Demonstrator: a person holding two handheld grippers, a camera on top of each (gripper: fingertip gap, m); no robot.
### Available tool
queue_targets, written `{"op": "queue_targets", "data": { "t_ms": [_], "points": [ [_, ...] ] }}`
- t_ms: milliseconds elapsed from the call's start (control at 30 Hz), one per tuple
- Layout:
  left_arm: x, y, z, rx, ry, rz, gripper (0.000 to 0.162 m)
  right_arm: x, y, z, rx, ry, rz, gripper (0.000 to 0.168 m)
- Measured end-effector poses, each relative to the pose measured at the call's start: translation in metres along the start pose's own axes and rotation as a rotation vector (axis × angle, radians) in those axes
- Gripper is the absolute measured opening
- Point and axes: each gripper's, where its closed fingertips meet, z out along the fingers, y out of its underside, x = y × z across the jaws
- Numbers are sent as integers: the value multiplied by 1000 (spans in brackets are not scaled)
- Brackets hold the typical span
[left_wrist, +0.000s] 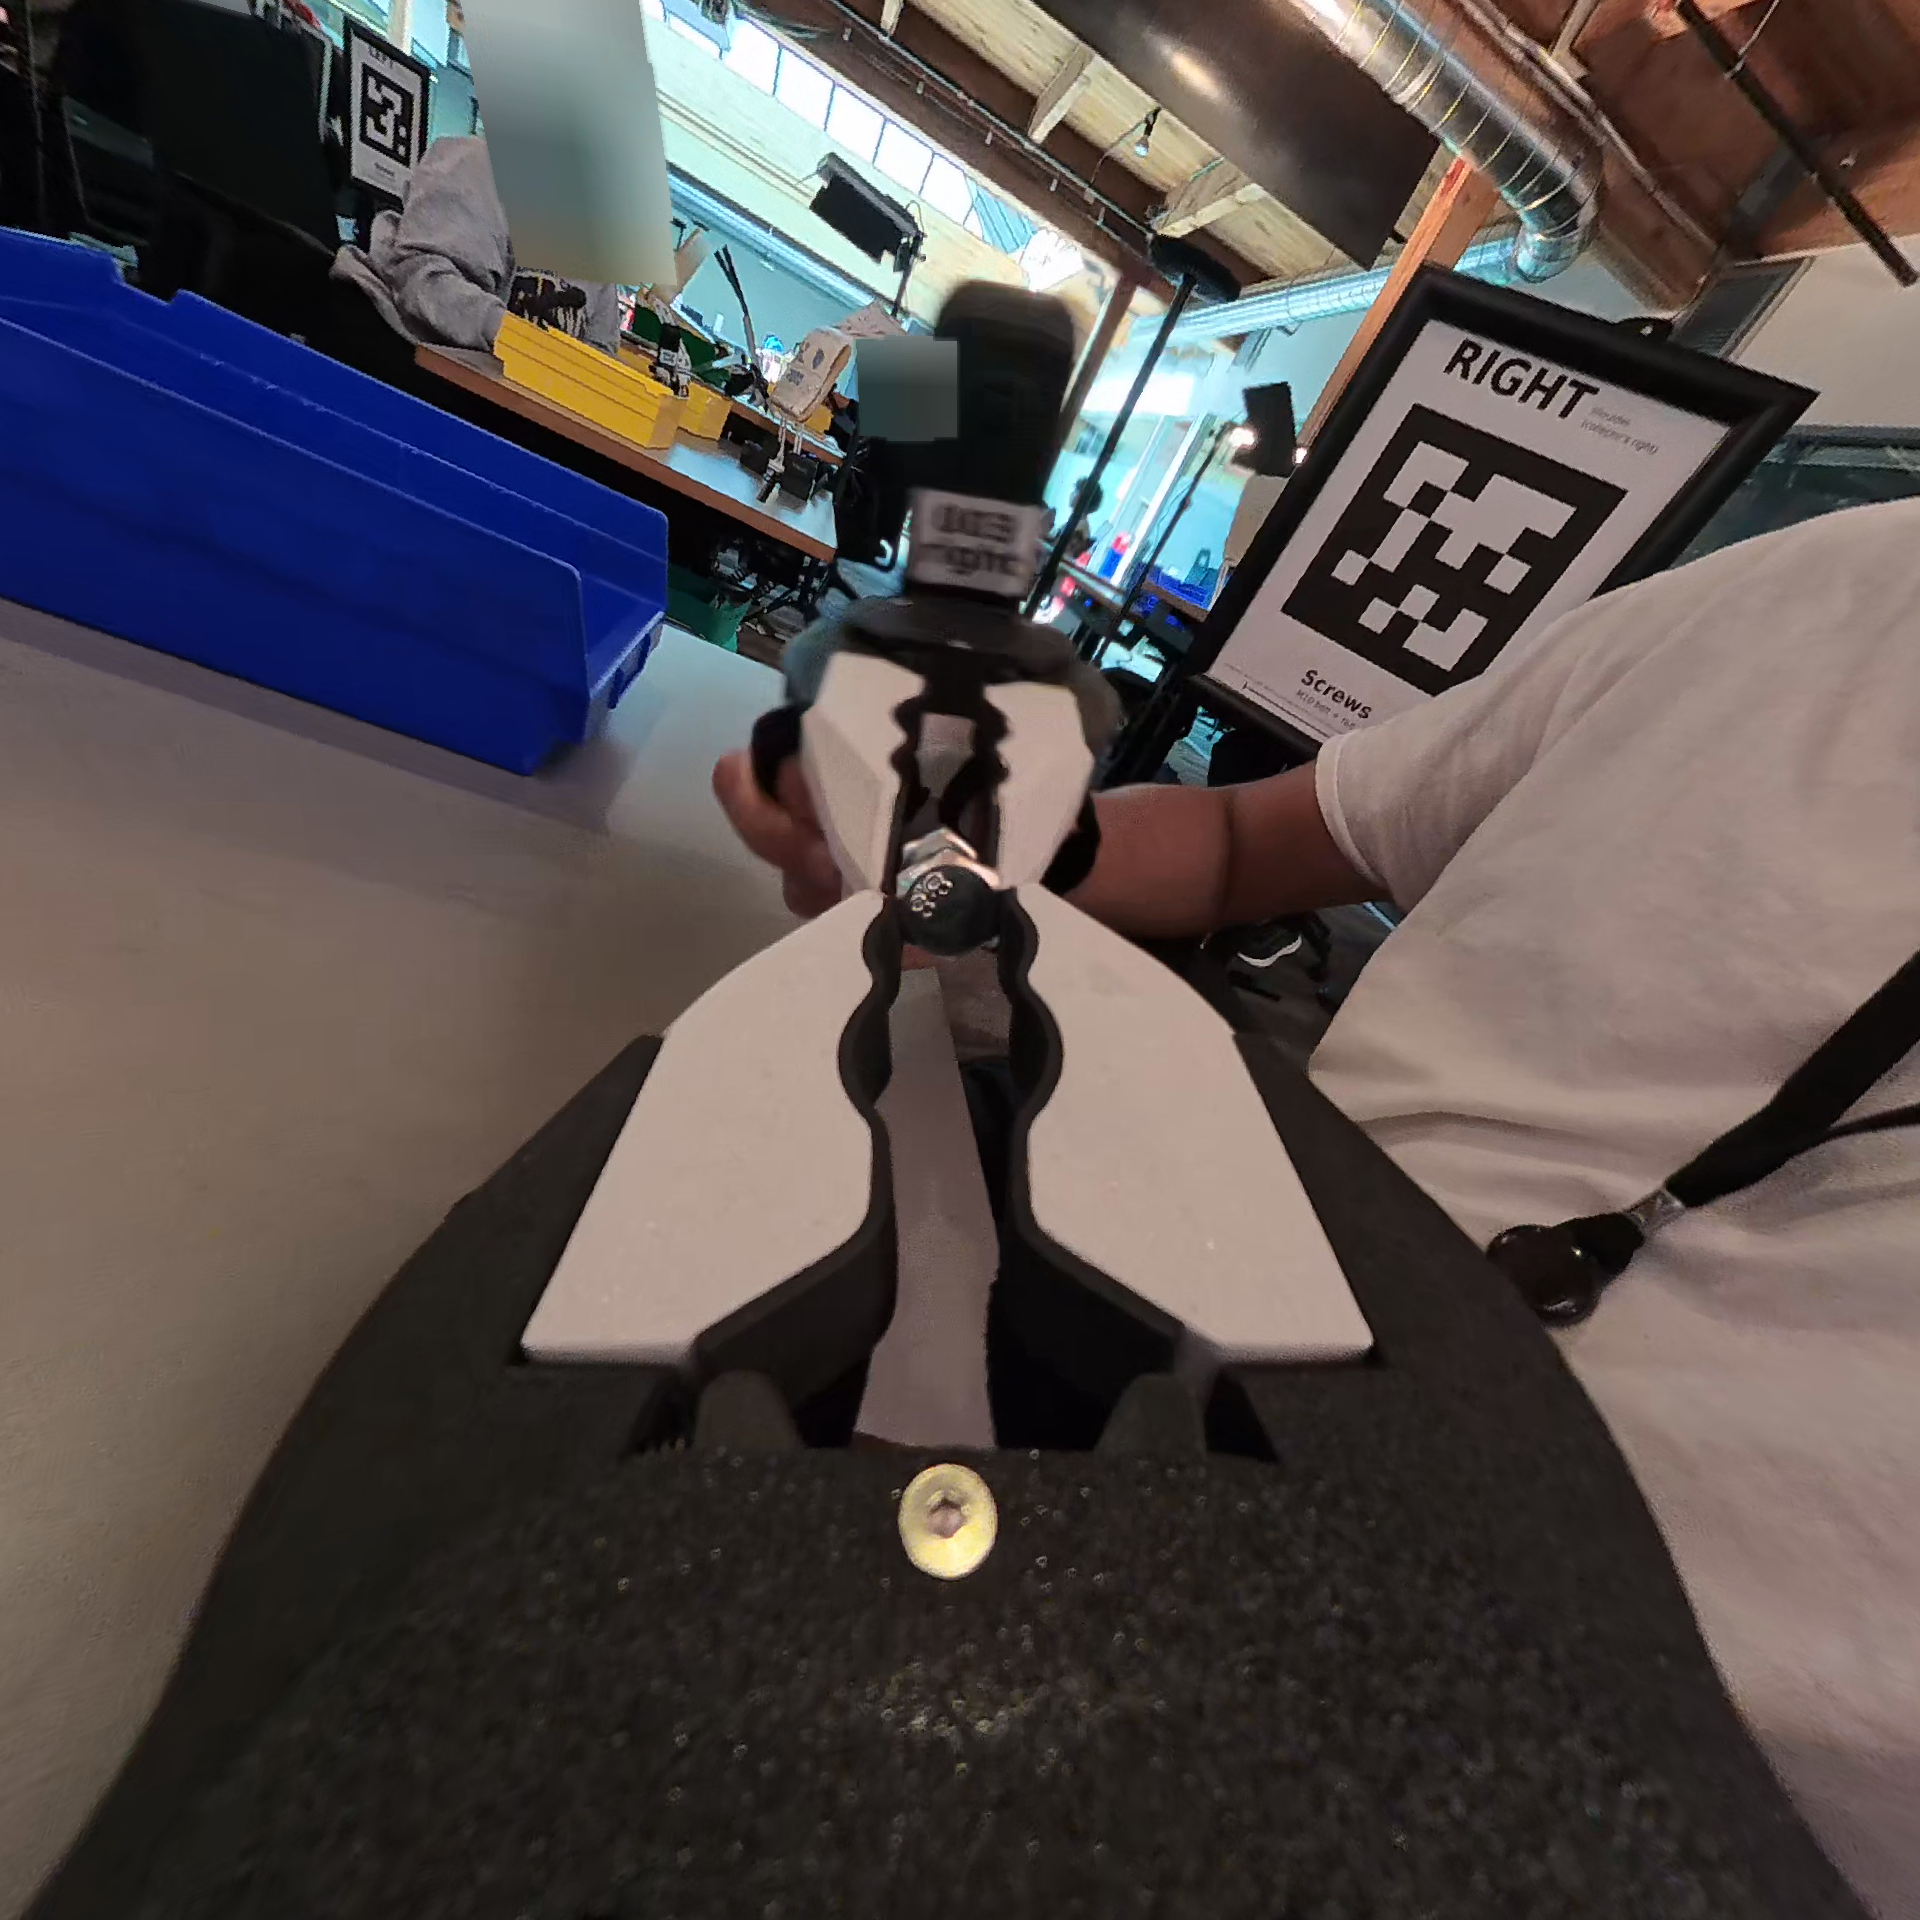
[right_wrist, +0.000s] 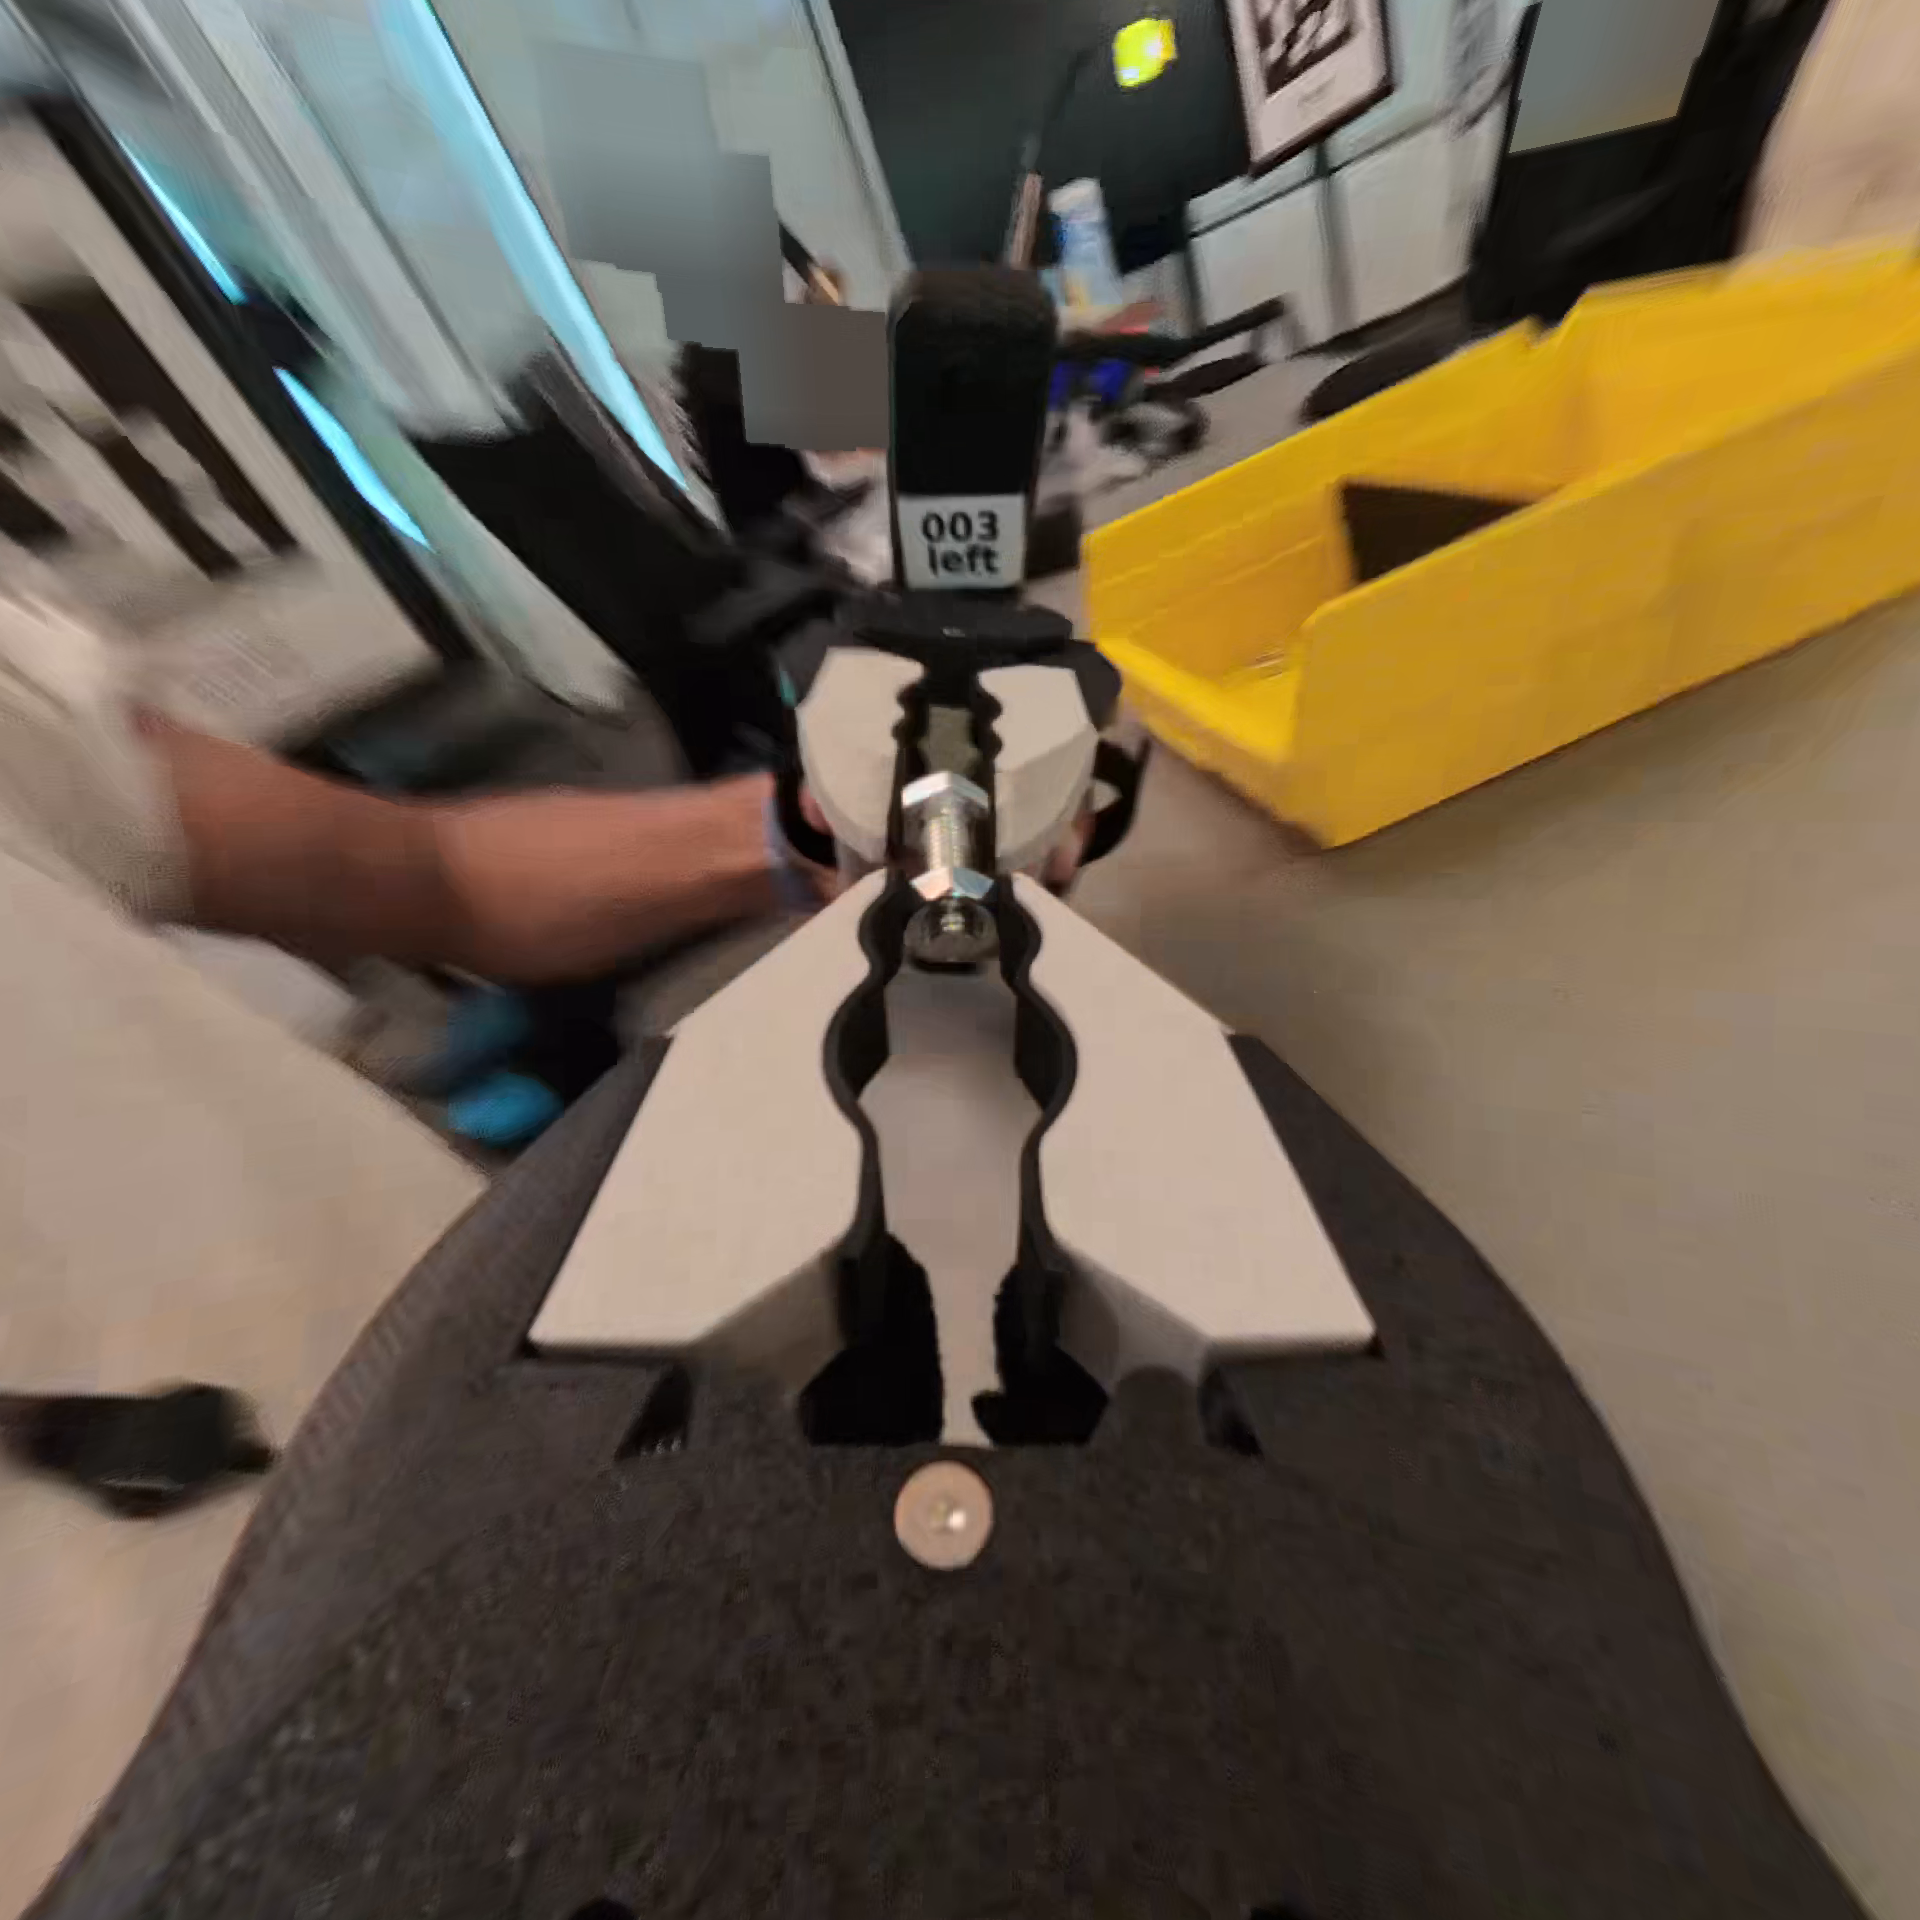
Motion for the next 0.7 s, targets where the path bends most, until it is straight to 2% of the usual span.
{"op": "queue_targets", "data": {
  "t_ms": [67, 133, 200, 300, 367, 500, 633, 700],
  "points": [
    [-2, 0, 1, 0, -16, 3, 17, 2, -10, -2, 113, -146, 307, 16],
    [-5, -1, -1, 7, -20, -5, 17, 3, -10, -1, 151, -224, 445, 17],
    [-8, 0, -5, 5, -36, -9, 17, 7, -5, 3, 130, -217, 469, 17],
    [-10, -7, -10, 46, -36, -24, 17, 9, -6, 2, 131, -144, 305, 31],
    [-11, -11, -12, 71, -30, -41, 17, 16, 0, 3, 69, 16, 57, 41],
    [-13, -7, -9, 49, -34, -55, 17, 37, 12, -6, -148, 487, -652, 45],
    [-9, -2, -3, 21, -12, -55, 17, 26, 7, -4, -252, 756, -1294, 41],
    [-7, 1, -1, 10, -6, -57, 17, 23, 5, -2, -266, 833, -1461, 34]
  ]
}}
